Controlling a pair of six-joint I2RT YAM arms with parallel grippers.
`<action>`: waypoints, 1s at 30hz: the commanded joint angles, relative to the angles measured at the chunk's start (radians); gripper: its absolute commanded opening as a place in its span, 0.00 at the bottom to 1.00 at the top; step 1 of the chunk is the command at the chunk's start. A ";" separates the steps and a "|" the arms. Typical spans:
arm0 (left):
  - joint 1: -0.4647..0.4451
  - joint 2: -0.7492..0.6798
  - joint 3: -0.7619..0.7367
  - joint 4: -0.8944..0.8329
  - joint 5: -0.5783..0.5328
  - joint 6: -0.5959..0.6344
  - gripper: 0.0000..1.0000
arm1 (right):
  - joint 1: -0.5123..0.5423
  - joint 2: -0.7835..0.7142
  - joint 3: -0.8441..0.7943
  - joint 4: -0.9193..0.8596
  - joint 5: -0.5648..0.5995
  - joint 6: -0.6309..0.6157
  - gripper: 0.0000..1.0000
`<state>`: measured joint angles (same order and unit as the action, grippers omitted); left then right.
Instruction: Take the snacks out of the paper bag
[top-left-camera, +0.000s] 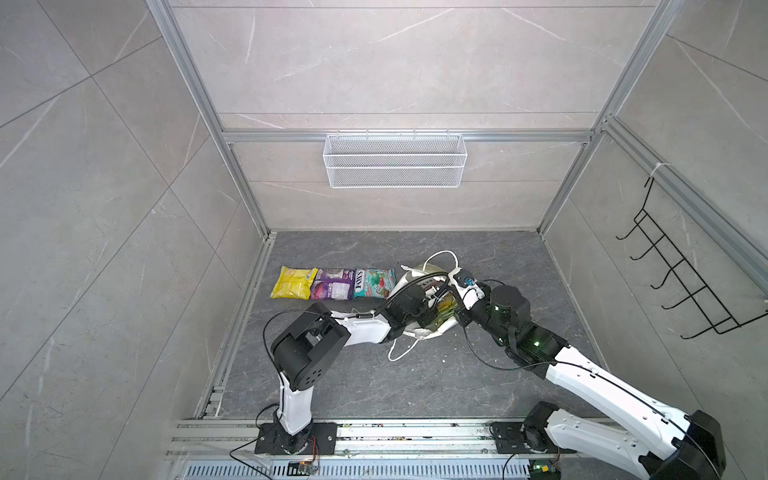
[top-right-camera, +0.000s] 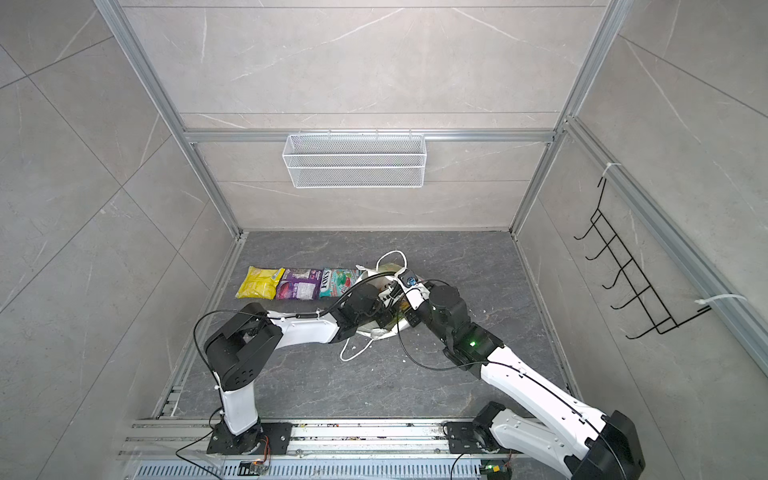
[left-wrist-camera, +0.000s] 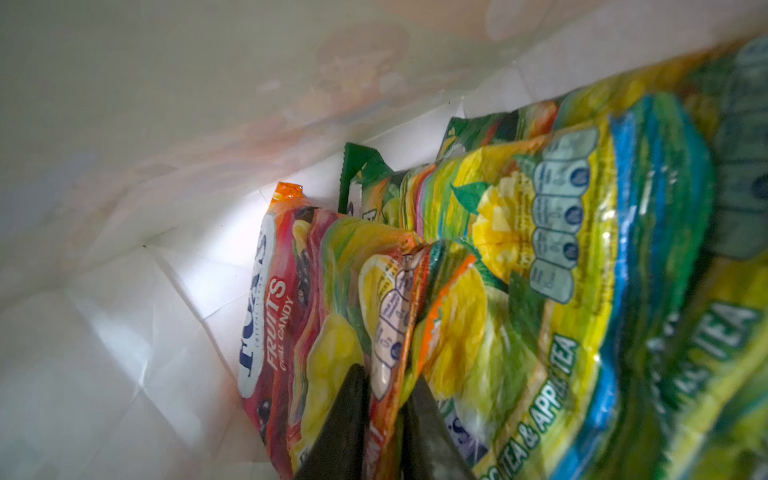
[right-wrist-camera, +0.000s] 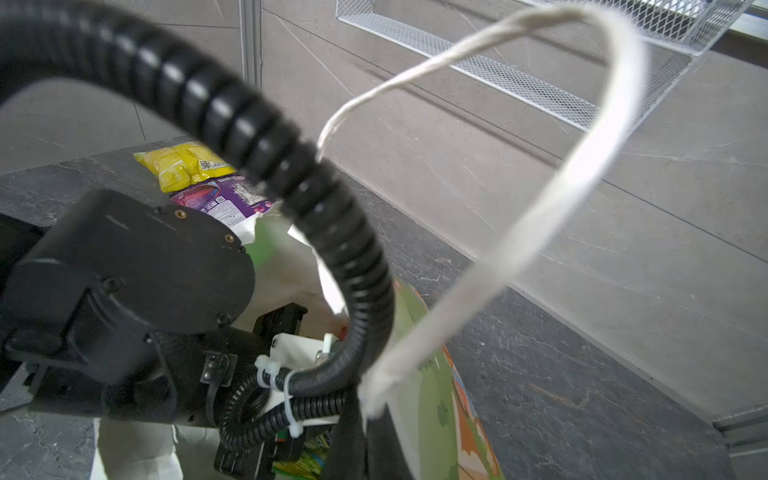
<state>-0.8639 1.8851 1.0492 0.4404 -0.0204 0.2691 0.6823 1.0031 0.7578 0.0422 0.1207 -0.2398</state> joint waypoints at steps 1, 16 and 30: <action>0.001 -0.069 0.012 0.046 0.013 -0.008 0.16 | 0.002 -0.027 -0.002 0.055 0.001 -0.005 0.00; -0.014 -0.167 -0.070 0.063 -0.011 -0.028 0.15 | -0.033 -0.018 0.006 0.053 0.006 0.020 0.00; -0.014 -0.190 -0.089 0.083 -0.026 -0.022 0.37 | -0.062 -0.041 -0.003 0.050 -0.024 0.033 0.00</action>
<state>-0.8757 1.7470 0.9531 0.4583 -0.0345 0.2474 0.6239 0.9886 0.7578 0.0639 0.1154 -0.2302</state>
